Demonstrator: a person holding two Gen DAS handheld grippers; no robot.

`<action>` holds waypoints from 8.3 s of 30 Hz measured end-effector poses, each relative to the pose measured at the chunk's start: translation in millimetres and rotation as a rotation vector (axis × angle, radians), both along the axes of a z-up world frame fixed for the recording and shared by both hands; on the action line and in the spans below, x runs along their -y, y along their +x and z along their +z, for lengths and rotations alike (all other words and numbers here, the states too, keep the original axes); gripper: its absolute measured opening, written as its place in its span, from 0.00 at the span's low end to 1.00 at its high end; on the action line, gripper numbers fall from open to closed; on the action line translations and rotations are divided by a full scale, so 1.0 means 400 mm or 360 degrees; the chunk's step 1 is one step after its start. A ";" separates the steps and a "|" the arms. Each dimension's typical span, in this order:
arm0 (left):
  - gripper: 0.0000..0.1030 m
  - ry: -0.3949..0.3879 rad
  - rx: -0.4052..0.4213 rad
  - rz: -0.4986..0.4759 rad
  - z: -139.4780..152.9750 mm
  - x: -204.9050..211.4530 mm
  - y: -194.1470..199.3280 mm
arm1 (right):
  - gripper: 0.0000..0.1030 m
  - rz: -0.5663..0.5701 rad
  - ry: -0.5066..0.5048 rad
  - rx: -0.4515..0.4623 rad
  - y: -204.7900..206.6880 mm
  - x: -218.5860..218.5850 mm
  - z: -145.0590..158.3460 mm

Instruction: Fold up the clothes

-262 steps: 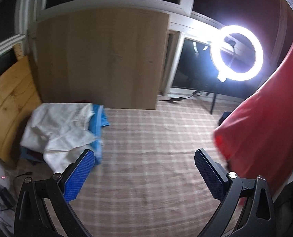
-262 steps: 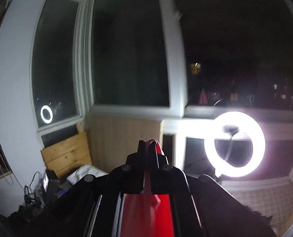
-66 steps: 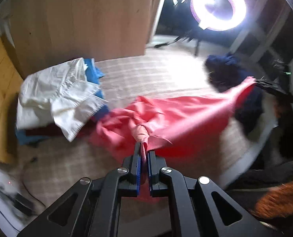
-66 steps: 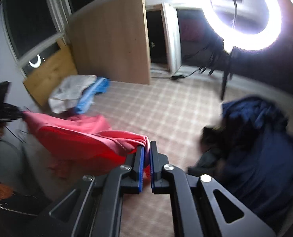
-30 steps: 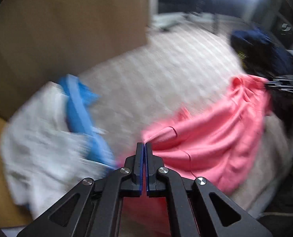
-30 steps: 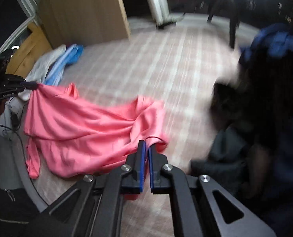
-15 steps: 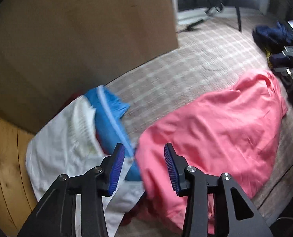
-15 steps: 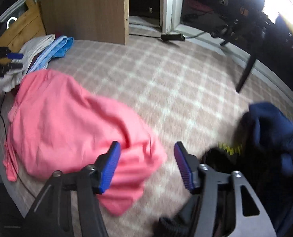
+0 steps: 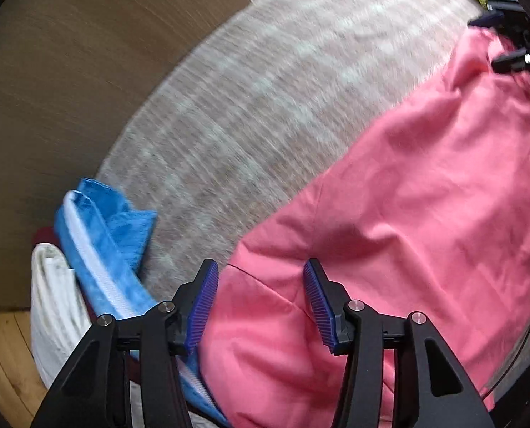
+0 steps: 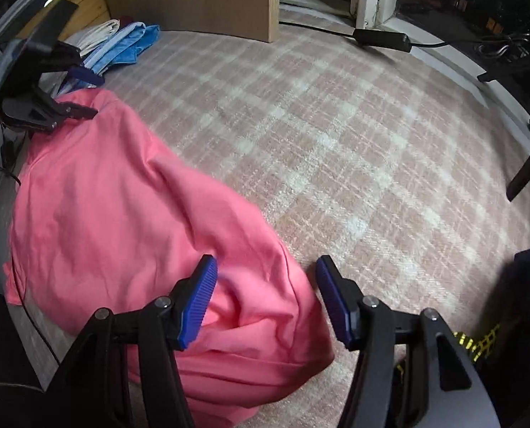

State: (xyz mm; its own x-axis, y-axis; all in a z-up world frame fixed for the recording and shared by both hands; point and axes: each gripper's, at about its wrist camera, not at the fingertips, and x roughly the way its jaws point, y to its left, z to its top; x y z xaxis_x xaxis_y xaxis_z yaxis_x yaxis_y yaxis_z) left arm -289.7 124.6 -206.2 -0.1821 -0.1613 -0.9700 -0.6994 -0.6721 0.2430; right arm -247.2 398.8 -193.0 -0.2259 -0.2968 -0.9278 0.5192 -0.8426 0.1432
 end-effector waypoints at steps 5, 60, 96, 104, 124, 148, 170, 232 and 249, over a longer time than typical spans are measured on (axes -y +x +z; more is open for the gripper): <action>0.48 0.0051 0.0011 0.0027 0.000 0.016 0.003 | 0.27 0.0012 -0.0027 0.0026 0.018 0.006 0.002; 0.03 0.0614 -0.1693 0.0076 1.313 0.160 1.063 | 0.03 -0.0428 -0.0027 -0.1943 1.145 0.022 1.302; 0.27 0.0271 -0.0284 0.0092 0.110 0.038 0.076 | 0.40 -0.0696 0.0468 -0.0589 0.062 -0.113 0.304; 0.00 0.0313 -0.0151 0.0125 0.018 0.020 0.133 | 0.40 -0.0828 0.0319 -0.0318 0.215 -0.195 0.205; 0.03 0.0395 -0.0058 0.0105 0.006 0.005 0.127 | 0.40 -0.0950 0.0128 -0.0280 0.465 -0.207 0.246; 0.14 0.0438 -0.0431 0.0294 0.295 0.278 0.640 | 0.40 -0.0880 -0.0091 -0.0275 0.917 -0.182 0.297; 0.22 0.0447 0.0004 0.0243 0.017 0.207 1.011 | 0.40 -0.0752 -0.0194 -0.0051 1.158 -0.033 0.080; 0.12 0.0648 -0.0175 0.0464 0.112 0.307 0.997 | 0.28 -0.0728 -0.0042 -0.0200 1.097 0.069 0.041; 0.01 0.0611 -0.0127 0.0269 0.055 0.210 0.974 | 0.02 -0.0665 0.0042 -0.0246 1.099 0.063 0.043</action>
State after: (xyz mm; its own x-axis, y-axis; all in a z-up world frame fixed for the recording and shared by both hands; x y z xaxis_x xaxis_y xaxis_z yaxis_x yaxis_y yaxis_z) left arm 99.9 40.5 -184.1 -0.2607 0.1747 -0.9495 -0.5608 -0.8280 0.0016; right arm 192.3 373.8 -175.7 -0.4577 -0.1271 -0.8800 0.1469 -0.9869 0.0662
